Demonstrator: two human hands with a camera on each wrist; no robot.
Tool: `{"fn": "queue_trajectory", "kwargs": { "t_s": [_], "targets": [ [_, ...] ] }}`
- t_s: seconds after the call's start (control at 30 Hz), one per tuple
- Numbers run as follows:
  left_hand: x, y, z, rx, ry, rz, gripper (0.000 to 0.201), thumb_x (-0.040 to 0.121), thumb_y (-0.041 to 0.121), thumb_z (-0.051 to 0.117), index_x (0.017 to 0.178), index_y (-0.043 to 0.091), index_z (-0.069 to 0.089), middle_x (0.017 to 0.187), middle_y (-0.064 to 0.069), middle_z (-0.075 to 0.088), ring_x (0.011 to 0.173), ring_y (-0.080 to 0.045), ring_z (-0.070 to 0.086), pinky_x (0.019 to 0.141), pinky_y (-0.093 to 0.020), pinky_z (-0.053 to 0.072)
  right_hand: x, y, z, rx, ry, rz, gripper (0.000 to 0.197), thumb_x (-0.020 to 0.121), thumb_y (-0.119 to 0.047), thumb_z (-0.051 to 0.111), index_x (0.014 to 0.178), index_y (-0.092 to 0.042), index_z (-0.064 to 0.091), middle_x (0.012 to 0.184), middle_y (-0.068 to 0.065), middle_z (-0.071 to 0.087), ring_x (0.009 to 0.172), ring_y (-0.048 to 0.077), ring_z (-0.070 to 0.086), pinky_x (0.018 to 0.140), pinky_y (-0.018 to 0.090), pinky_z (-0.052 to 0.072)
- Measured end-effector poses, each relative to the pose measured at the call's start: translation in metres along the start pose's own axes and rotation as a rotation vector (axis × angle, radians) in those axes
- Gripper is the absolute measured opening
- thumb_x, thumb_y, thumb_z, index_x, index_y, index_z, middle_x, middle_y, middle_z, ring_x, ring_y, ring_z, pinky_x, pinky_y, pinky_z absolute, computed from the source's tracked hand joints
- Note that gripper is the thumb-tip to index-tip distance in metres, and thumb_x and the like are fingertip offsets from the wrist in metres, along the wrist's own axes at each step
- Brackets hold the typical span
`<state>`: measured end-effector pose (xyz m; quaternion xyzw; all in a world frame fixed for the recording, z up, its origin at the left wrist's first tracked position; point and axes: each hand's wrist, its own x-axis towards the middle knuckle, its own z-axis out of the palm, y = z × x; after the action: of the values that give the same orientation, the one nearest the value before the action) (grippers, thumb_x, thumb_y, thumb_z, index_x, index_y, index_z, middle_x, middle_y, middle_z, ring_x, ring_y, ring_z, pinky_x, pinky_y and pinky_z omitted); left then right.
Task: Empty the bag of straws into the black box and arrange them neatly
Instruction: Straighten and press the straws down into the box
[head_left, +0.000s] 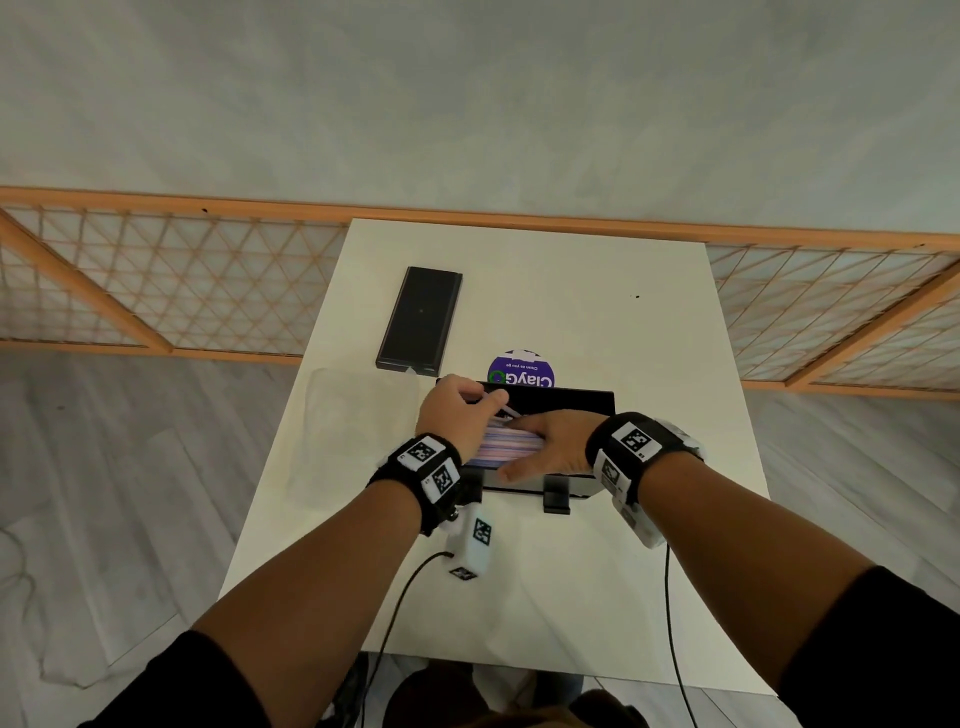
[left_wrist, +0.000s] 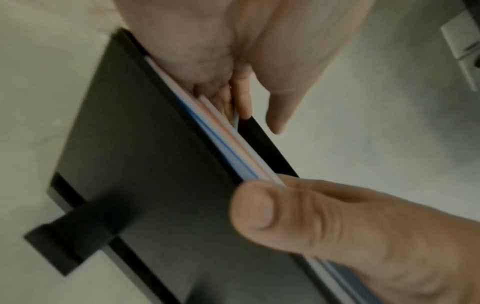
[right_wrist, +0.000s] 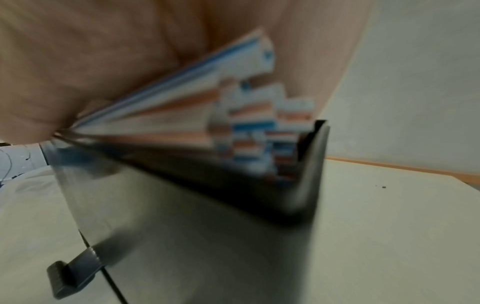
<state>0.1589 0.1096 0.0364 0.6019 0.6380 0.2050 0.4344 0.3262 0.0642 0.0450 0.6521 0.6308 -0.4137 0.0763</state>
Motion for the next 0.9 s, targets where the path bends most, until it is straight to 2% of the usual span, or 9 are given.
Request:
{"fn": "queue_trajectory", "kwargs": {
  "t_s": [0.07, 0.13, 0.23, 0.27, 0.33, 0.43, 0.6, 0.73, 0.9],
  "targets": [
    [0.005, 0.007, 0.003, -0.001, 0.096, -0.053, 0.021, 0.086, 0.038, 0.075, 0.086, 0.022, 0.062, 0.093, 0.005, 0.068, 0.089, -0.017, 0.065, 0.076, -0.027, 0.048, -0.003, -0.005, -0.003, -0.042, -0.003, -0.010, 0.088, 0.050, -0.097, 0.058, 0.126, -0.052, 0.057, 0.104, -0.016, 0.067, 0.097, 0.008, 0.061, 0.095, 0.033, 0.051],
    [0.010, 0.014, 0.005, 0.009, 0.131, -0.108, 0.019, 0.087, 0.032, 0.073, 0.077, 0.025, 0.059, 0.091, 0.001, 0.072, 0.088, -0.021, 0.068, 0.075, -0.028, 0.049, -0.005, -0.009, -0.004, -0.073, 0.005, -0.013, 0.083, 0.052, -0.094, 0.057, 0.122, -0.049, 0.060, 0.101, -0.015, 0.068, 0.095, 0.009, 0.063, 0.093, 0.035, 0.053],
    [0.013, 0.020, 0.004, -0.013, 0.169, -0.170, 0.006, 0.089, 0.019, 0.067, 0.090, 0.020, 0.061, 0.095, 0.000, 0.069, 0.084, -0.020, 0.063, 0.065, -0.025, 0.044, -0.007, -0.010, -0.006, -0.110, 0.034, -0.033, 0.083, 0.053, -0.093, 0.054, 0.120, -0.045, 0.061, 0.102, -0.014, 0.068, 0.096, 0.012, 0.064, 0.094, 0.037, 0.053],
    [0.013, 0.020, 0.002, -0.040, 0.180, -0.185, 0.010, 0.089, 0.017, 0.065, 0.097, 0.019, 0.060, 0.096, 0.000, 0.067, 0.083, -0.020, 0.061, 0.062, -0.024, 0.043, -0.010, -0.009, -0.008, -0.115, 0.047, -0.045, 0.081, 0.054, -0.093, 0.055, 0.119, -0.044, 0.060, 0.102, -0.014, 0.068, 0.095, 0.012, 0.063, 0.093, 0.037, 0.053],
    [0.016, 0.016, -0.005, -0.091, 0.189, -0.177, 0.016, 0.086, 0.018, 0.063, 0.101, 0.023, 0.059, 0.100, 0.000, 0.069, 0.087, -0.020, 0.066, 0.070, -0.028, 0.050, -0.017, -0.006, -0.013, -0.110, 0.086, -0.061, 0.073, 0.058, -0.089, 0.063, 0.114, -0.041, 0.059, 0.100, -0.013, 0.067, 0.092, 0.010, 0.063, 0.088, 0.033, 0.053],
    [0.018, 0.012, -0.025, -0.127, 0.217, -0.087, 0.012, 0.084, 0.022, 0.056, 0.088, 0.033, 0.062, 0.095, 0.004, 0.073, 0.087, -0.020, 0.072, 0.083, -0.040, 0.060, -0.030, 0.004, -0.021, -0.135, 0.148, -0.085, 0.061, 0.061, -0.082, 0.069, 0.102, -0.040, 0.054, 0.097, -0.014, 0.065, 0.087, 0.011, 0.062, 0.080, 0.030, 0.052],
    [0.005, 0.021, -0.071, -0.245, 0.311, 0.029, 0.015, 0.092, 0.018, 0.058, 0.097, 0.027, 0.069, 0.095, 0.003, 0.072, 0.082, -0.016, 0.074, 0.085, -0.039, 0.060, -0.051, 0.016, -0.041, -0.250, 0.202, -0.096, 0.064, 0.077, -0.070, 0.063, 0.128, -0.032, 0.053, 0.119, -0.009, 0.061, 0.101, 0.017, 0.059, 0.090, 0.037, 0.051],
    [-0.003, 0.019, -0.084, -0.406, 0.337, 0.006, 0.010, 0.090, 0.026, 0.064, 0.095, 0.022, 0.073, 0.078, 0.004, 0.073, 0.076, -0.015, 0.072, 0.087, -0.043, 0.061, -0.067, 0.018, -0.057, -0.291, 0.252, -0.063, 0.056, 0.089, -0.055, 0.057, 0.137, -0.026, 0.050, 0.129, -0.001, 0.061, 0.110, 0.022, 0.059, 0.094, 0.039, 0.050],
    [-0.011, 0.011, -0.058, -0.277, 0.197, -0.046, 0.013, 0.087, 0.030, 0.061, 0.085, 0.025, 0.072, 0.077, 0.003, 0.073, 0.083, -0.022, 0.073, 0.086, -0.044, 0.060, -0.078, 0.010, -0.065, -0.282, 0.335, -0.045, 0.054, 0.097, -0.039, 0.050, 0.147, -0.024, 0.042, 0.142, 0.001, 0.054, 0.124, 0.023, 0.054, 0.101, 0.037, 0.046]
  ]
}}
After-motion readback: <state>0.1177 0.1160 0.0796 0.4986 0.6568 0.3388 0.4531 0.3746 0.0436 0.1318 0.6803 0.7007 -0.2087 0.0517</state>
